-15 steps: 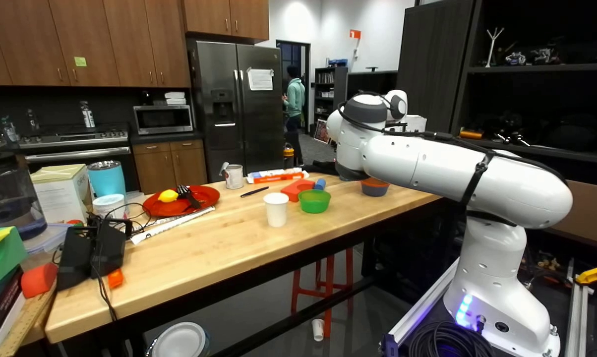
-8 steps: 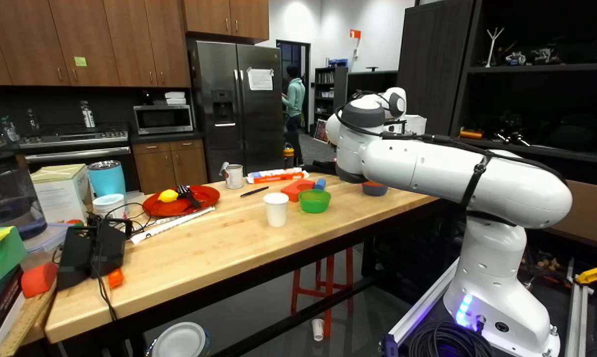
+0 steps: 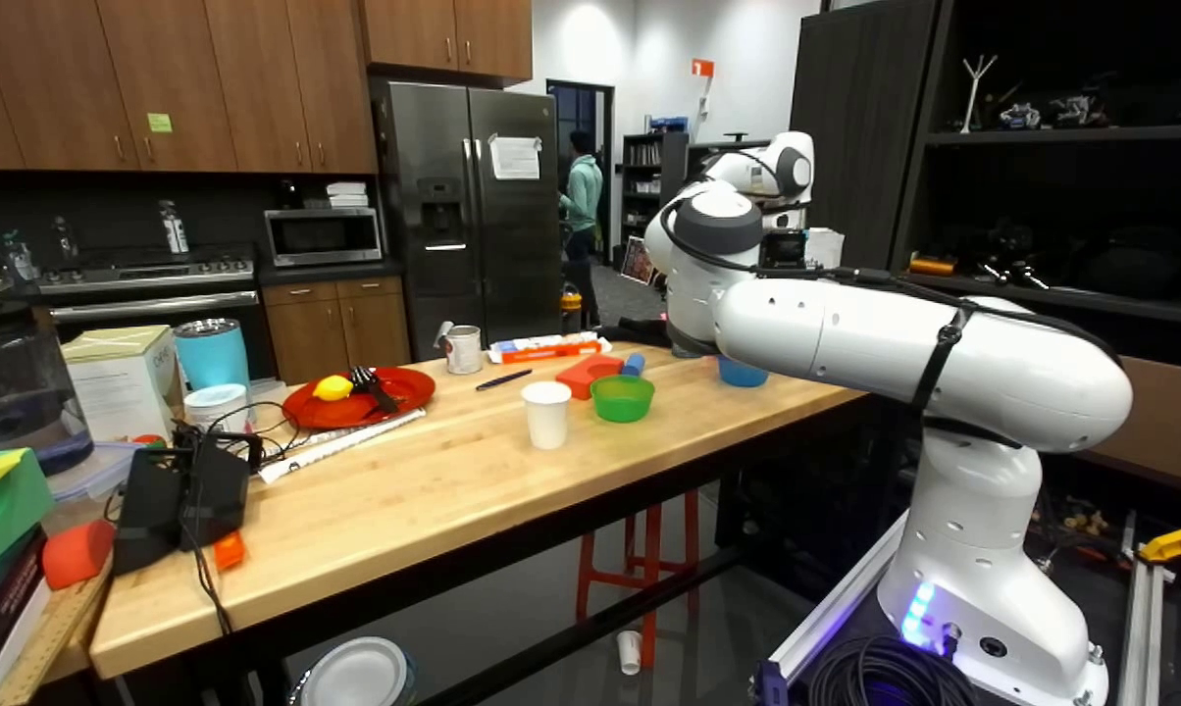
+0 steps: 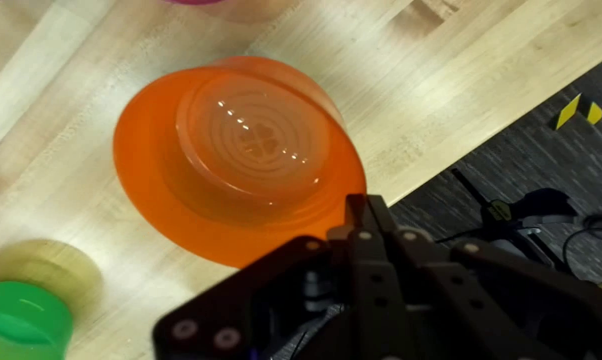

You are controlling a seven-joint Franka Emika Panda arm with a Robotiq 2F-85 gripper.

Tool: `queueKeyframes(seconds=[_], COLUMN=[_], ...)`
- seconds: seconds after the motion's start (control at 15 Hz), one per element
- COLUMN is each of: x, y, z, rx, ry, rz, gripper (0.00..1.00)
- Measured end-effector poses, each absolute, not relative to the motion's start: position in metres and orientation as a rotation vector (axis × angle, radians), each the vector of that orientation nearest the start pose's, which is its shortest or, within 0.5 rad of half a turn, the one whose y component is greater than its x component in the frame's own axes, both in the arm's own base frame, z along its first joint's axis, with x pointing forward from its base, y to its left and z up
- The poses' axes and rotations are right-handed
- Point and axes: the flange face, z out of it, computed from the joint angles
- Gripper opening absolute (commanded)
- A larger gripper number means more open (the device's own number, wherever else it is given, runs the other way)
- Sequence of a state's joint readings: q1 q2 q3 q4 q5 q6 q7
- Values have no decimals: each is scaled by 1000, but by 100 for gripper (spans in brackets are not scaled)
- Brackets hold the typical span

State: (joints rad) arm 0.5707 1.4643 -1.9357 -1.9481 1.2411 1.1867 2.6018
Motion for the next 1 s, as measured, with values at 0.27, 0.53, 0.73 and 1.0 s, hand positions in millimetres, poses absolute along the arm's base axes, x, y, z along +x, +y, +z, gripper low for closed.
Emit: queueKeyframes(seconds=[0.27, 0.53, 0.73, 1.0], x=[428, 450, 471, 489], y=[-318, -296, -275, -255], z=[452, 463, 458, 432], rx=[1413, 1192, 964, 695], ry=[2859, 2930, 3023, 3132], rz=[-23, -26, 10, 104], gripper=[0, 0, 0, 0])
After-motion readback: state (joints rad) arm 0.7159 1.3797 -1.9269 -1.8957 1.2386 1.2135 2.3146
